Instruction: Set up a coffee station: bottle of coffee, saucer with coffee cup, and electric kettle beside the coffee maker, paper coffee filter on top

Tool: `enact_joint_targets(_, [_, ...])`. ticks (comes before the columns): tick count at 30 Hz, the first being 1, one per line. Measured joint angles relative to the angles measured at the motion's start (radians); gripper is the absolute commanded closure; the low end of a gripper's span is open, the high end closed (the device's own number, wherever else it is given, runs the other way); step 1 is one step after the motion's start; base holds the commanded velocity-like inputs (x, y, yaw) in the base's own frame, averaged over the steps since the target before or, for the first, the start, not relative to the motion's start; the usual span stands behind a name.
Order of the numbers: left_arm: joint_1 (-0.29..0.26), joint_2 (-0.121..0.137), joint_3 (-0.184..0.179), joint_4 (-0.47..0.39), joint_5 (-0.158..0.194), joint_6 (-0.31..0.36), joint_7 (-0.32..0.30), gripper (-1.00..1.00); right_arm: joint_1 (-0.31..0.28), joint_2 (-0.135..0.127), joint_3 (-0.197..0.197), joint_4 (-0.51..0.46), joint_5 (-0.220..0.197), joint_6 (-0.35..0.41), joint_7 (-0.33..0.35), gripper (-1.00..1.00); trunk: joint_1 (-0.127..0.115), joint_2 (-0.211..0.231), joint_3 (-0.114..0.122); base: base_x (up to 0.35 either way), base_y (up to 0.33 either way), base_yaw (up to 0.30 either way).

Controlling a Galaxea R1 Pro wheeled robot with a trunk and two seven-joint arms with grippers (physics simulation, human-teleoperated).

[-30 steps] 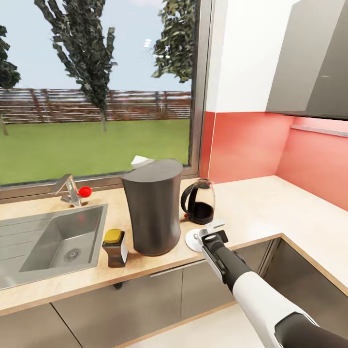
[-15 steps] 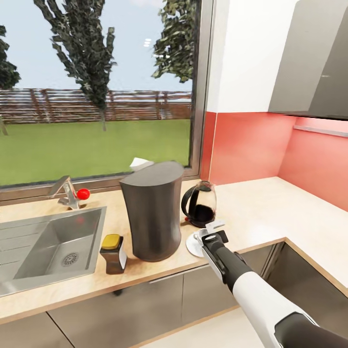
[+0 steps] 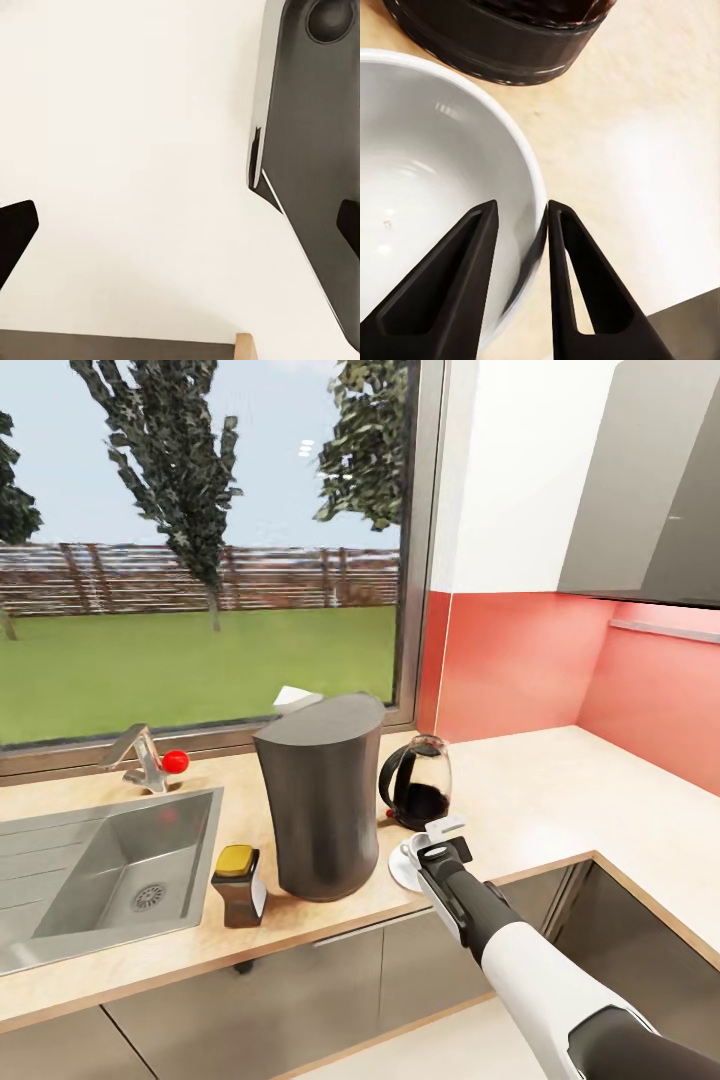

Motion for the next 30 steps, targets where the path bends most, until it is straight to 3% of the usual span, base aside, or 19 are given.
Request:
enact_joint_targets(3, [0.0,0.0,0.0,0.0,0.0,0.0,0.0,-1.0,0.0,0.0,0.0,0.004,0.0,0.0,0.0,1.0,0.0,0.0,0.0,0.0,0.0,0.0])
enact_joint_targets(4, [0.0,0.0,0.0,0.0,0.0,0.0,0.0,-1.0,0.0,0.0,0.0,0.008,0.0,0.0,0.0,-1.0,0.0,0.0,0.0,0.0,0.0,0.0])
enact_joint_targets(19, [0.001,0.0,0.0,0.002,0.0,0.0,0.001,-1.0,0.0,0.001,-0.001,0.018,-0.001,-0.004,0.002,-1.0,0.0,0.0,0.0,0.0,0.0,0.0])
enact_joint_targets(30, [0.002,0.0,0.0,0.002,0.0,0.0,0.001,-1.0,0.0,0.002,-0.005,-0.134,0.0,0.001,0.003,-1.0,0.0,0.0,0.0,0.0,0.0,0.0])
